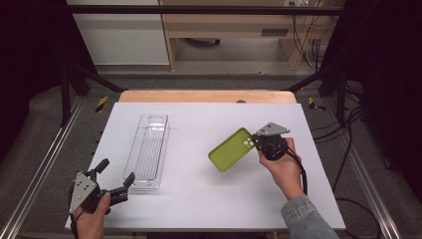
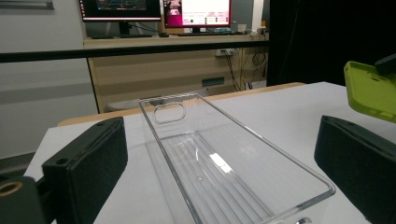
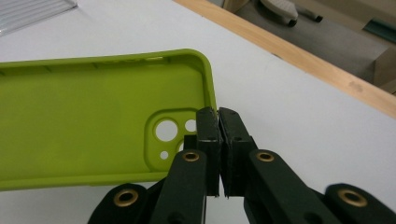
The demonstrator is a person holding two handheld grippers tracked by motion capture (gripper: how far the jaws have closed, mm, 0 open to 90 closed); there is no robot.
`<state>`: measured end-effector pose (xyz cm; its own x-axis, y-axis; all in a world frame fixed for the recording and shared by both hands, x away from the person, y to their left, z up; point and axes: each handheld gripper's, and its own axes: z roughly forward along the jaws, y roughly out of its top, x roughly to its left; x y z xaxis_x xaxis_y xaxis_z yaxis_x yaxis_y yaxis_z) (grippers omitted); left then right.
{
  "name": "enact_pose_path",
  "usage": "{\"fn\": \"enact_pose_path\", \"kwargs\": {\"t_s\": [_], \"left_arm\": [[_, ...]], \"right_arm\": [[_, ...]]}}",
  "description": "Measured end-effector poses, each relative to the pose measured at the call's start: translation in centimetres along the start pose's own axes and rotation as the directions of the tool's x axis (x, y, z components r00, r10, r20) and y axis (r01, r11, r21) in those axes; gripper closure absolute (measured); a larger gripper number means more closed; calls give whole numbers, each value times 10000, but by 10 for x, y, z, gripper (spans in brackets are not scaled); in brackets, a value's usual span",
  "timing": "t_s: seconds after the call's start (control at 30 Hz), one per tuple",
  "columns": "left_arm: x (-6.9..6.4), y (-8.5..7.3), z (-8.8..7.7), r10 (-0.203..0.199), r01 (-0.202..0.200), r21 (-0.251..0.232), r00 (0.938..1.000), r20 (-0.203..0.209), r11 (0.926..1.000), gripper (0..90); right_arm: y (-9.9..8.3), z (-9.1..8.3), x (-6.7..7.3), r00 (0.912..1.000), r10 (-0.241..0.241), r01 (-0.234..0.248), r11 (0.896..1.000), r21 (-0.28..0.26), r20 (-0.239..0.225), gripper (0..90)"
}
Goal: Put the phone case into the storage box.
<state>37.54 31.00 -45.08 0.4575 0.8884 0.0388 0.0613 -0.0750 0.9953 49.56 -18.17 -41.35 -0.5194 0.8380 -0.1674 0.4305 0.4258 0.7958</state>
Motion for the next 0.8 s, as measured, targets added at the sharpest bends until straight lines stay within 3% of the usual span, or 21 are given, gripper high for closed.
{"fn": "enact_pose_path", "kwargs": {"t_s": [0.4,0.57,0.6,0.7,0.8], "left_arm": [[-9,7,3,111,-118,333,9997,209,9994,21],[-13,26,3,254,-258,146,9993,271,9996,21],[-15,32,5,243,-248,96,9984,509,9996,21],[-20,44,7,137,-153,507,9994,318,9986,17],[-27,58,14,130,-163,772,9989,441,9969,16]], "right_arm": [[8,-17,14,9961,-807,822,9957,-429,360,880],[11,-22,18,9954,-900,917,9942,-566,325,881],[11,-23,19,9946,-977,996,9934,-570,343,881],[14,-26,23,9922,-1123,1157,9911,-664,536,880],[15,-28,22,9902,-1231,1276,9894,-694,653,880]]}}
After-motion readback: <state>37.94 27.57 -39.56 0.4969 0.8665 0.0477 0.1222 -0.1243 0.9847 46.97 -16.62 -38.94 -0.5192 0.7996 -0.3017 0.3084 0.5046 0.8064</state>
